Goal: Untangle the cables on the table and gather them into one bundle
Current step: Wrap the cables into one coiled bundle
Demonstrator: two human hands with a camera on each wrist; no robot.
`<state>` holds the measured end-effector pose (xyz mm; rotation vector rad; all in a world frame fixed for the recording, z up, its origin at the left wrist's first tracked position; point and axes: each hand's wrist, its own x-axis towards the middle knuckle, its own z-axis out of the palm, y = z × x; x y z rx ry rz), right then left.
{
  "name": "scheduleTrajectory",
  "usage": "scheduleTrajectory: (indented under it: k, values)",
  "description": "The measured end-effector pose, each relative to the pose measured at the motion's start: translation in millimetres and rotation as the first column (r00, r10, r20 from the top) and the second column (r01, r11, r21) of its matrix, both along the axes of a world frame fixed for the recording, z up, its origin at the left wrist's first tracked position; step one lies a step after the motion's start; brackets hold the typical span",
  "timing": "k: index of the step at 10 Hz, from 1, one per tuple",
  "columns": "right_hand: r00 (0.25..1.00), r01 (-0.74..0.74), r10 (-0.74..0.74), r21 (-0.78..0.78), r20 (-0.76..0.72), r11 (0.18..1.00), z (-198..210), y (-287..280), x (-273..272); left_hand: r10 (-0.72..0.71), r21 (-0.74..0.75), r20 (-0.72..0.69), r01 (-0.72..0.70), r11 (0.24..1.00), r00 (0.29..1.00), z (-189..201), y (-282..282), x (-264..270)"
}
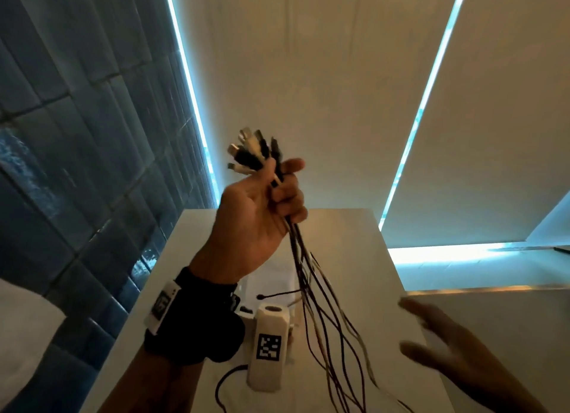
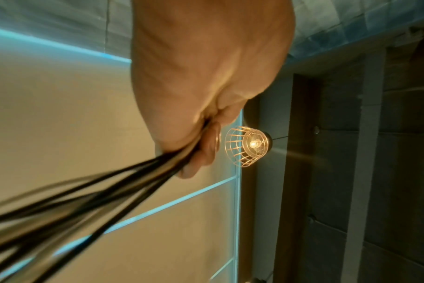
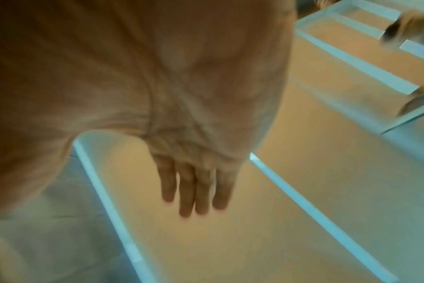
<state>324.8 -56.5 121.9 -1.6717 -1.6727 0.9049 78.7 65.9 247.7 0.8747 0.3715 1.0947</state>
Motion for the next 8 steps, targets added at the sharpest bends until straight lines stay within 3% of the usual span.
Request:
scheduleTrajectory:
  k: [1, 2, 3, 4, 5, 6, 7, 8]
  values:
    - [0.990, -0.029, 0.057, 0.202, -0.131, 0.979, 35, 32, -45, -0.134, -0.008, -0.025, 0.134, 0.991, 0.991, -10, -10, 19]
    - [0.928, -0.123, 0.205, 0.264, -0.312, 0.957, 48, 56, -91, -0.150, 0.034, -0.126, 0.155, 0.987, 0.981, -16, -14, 25]
    - [0.857, -0.113, 0.210, 0.227, -0.471, 0.967, 46, 70, -110, 0.016, 0.147, -0.317, 0.033, 0.989, 0.948, -16, -9, 18]
    - [0.829, -0.158, 0.182, 0.090, -0.528, 0.983, 21, 77, -103, 0.052, 0.113, -0.251, -0.024, 0.993, 0.966, -13, 1, 7]
    - [0.916, -0.148, 0.127, -0.026, -0.381, 0.989, -19, 70, -89, 0.125, 0.043, -0.099, -0.122, 0.992, 0.987, -11, 17, -7]
    - [0.979, -0.023, -0.004, -0.129, -0.202, 0.991, -74, 46, -51, 0.192, -0.010, -0.024, -0.192, 0.981, 0.981, -9, 32, -23]
    - [0.995, 0.096, -0.101, -0.165, -0.024, 0.982, -112, 14, -7, 0.214, -0.014, -0.007, -0.214, 0.977, 0.977, -9, 38, -33]
    - [0.989, -0.079, 0.110, -0.272, 0.098, 0.959, -174, -37, 120, 0.221, -0.018, 0.006, -0.220, 0.975, 0.975, -12, 38, -33]
